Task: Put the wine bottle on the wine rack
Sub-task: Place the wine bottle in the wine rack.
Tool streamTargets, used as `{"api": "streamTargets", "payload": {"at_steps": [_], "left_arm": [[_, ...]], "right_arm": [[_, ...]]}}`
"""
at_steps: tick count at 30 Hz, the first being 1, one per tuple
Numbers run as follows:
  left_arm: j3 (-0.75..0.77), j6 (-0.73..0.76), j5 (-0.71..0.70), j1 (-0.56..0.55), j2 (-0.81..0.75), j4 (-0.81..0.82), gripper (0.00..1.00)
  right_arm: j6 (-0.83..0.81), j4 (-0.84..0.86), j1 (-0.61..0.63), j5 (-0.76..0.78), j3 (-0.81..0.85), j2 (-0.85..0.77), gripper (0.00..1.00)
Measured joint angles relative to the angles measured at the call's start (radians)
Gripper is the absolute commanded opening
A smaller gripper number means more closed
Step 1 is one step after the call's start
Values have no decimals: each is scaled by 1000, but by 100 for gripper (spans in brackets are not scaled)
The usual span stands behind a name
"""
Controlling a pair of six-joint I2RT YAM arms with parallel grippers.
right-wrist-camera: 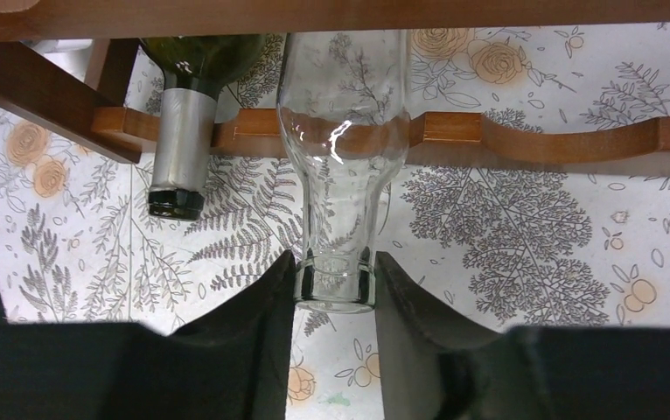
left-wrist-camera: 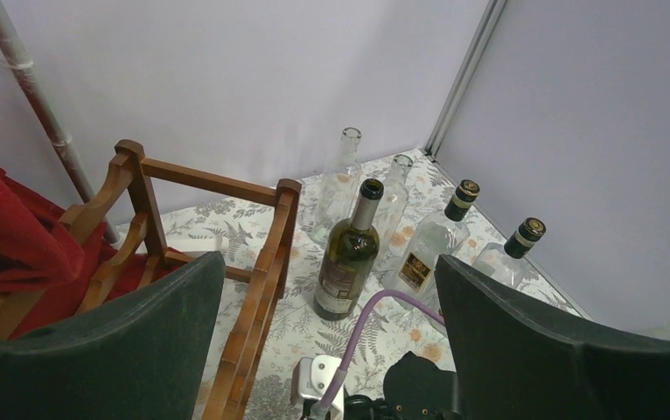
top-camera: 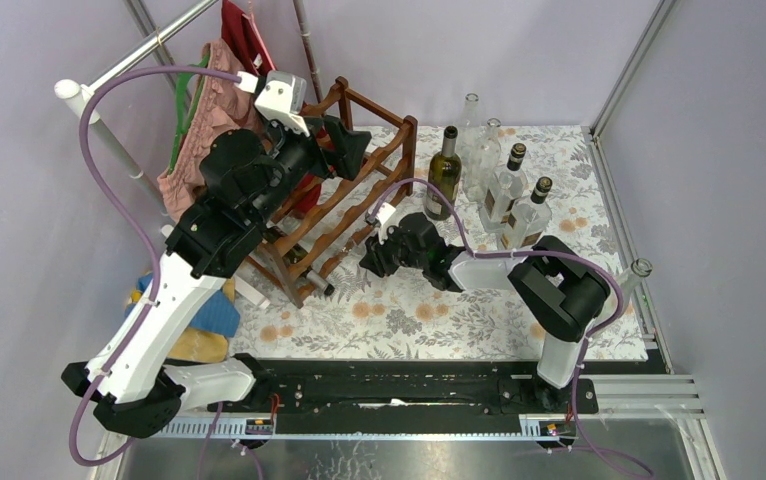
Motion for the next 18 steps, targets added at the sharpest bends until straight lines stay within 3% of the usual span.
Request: {"api": "streamTargets", "payload": {"at_steps": [3,7,18], "left_arm": [[-5,-2,3,0,0,0,96],[-10,-4,4,0,-1,0,96],[-16,-10,5,0,4,0,96]], "right_arm": [[-13,-1,0,5,0,0,14],[-37,-5,0,3,-5,-6,2],[-67,-44,1,1,-31,-26,0]]}}
